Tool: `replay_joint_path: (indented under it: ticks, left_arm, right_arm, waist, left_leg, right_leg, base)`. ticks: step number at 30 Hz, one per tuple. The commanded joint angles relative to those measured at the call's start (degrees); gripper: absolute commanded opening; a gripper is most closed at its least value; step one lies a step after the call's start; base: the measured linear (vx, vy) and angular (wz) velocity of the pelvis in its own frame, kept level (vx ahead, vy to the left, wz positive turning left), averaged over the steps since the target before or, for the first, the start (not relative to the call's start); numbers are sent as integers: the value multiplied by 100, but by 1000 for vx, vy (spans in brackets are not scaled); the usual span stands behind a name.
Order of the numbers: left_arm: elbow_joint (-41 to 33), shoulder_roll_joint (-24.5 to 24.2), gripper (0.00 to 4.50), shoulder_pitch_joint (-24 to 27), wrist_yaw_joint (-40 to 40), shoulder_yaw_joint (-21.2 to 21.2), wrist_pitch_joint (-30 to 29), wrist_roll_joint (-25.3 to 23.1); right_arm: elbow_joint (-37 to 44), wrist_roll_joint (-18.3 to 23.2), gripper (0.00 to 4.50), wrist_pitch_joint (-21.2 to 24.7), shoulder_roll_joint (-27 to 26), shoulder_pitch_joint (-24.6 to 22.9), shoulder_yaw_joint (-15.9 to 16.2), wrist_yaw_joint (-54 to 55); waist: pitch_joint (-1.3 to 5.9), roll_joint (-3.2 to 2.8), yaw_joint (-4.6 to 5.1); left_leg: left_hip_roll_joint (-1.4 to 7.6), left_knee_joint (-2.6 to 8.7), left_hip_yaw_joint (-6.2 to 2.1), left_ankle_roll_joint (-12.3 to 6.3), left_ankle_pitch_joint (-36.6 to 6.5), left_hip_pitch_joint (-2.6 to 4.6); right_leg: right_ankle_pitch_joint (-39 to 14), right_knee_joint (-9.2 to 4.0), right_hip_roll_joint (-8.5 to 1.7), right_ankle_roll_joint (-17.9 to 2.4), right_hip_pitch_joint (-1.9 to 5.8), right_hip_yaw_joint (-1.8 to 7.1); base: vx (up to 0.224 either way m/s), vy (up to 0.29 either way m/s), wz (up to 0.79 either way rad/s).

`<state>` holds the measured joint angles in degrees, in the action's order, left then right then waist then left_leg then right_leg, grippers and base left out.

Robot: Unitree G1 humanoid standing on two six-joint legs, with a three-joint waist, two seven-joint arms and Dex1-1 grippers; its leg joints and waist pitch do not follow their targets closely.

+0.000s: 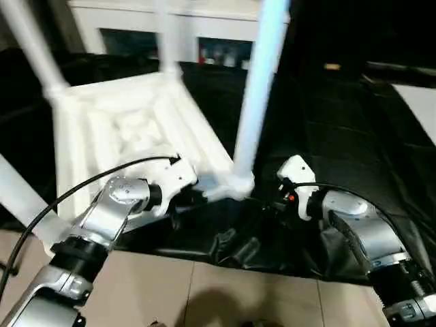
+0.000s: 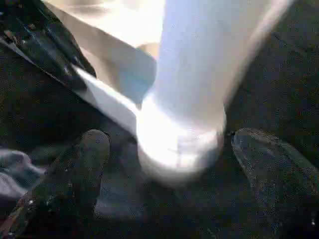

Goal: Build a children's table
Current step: Rotate leg to tighten

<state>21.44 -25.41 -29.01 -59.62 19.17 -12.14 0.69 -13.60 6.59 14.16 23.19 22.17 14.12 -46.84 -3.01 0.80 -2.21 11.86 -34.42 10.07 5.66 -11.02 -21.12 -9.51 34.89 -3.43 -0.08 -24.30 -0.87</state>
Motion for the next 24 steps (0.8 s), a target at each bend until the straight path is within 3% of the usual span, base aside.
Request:
replay_joint_path:
  ticks: [1, 6, 9, 11, 14, 15, 24]
  left_arm:
    - [-198, 3, 0, 39, -232, 173, 17, 77]
    - [-101, -46, 0, -4, -262, 166, 148, -7]
    - [-90, -35, 0, -17, -284, 145, 145, -19]
    - [-88, -29, 0, -30, -287, 137, 136, -24]
    - [-79, -32, 0, -42, -275, 144, 140, -14]
    - [-77, -38, 0, -41, -284, 151, 145, -10]
    - [-70, -45, 0, -32, -334, 160, 155, -18]
  right_arm:
    - [24, -69, 431, -86, 89, 36, 40, -86]
    - [-90, -85, 431, -133, 35, 55, 8, -218]
    - [-187, -20, 431, -131, 14, 97, -11, -237]
    - [-291, 75, 398, -99, -38, 159, -86, -208]
    - [-374, 105, 393, -106, -83, 193, -143, -213]
    - [-430, 137, 364, -93, -132, 214, -189, -211]
    - [-604, 98, 291, -179, -163, 210, -135, -311]
  waist:
    - [340, 14, -4]
    - [354, 29, -3]
    - [363, 33, -4]
    - [364, 30, -2]
    - [365, 26, -4]
    - [366, 6, -7]
    - [376, 10, -11]
  left_leg:
    - [94, 416, 46, -194, -1398, 99]
    - [72, 421, 23, -165, -1258, 45]
    - [67, 412, 24, -192, -1121, 31]
    - [66, 407, 26, -201, -1109, 35]
    - [65, 405, 28, -204, -1095, 38]
    - [66, 406, 24, -198, -1104, 41]
    - [64, 401, 24, -200, -1026, 39]
  right_leg:
    - [-1593, -431, -266, -1157, 246, 164]
    - [-1521, -410, -278, -1045, 298, 157]
    - [-1355, -392, -277, -1083, 314, 154]
    - [-1317, -391, -277, -1116, 309, 152]
    - [-1279, -387, -272, -1132, 313, 149]
    - [-1286, -385, -276, -1134, 313, 150]
    - [-1112, -367, -272, -1194, 332, 144]
  base:
    - [0, 0, 0]
    - [0, 0, 0]
    - [0, 0, 0]
    - [0, 0, 0]
    - [0, 0, 0]
    - [0, 0, 0]
    - [0, 0, 0]
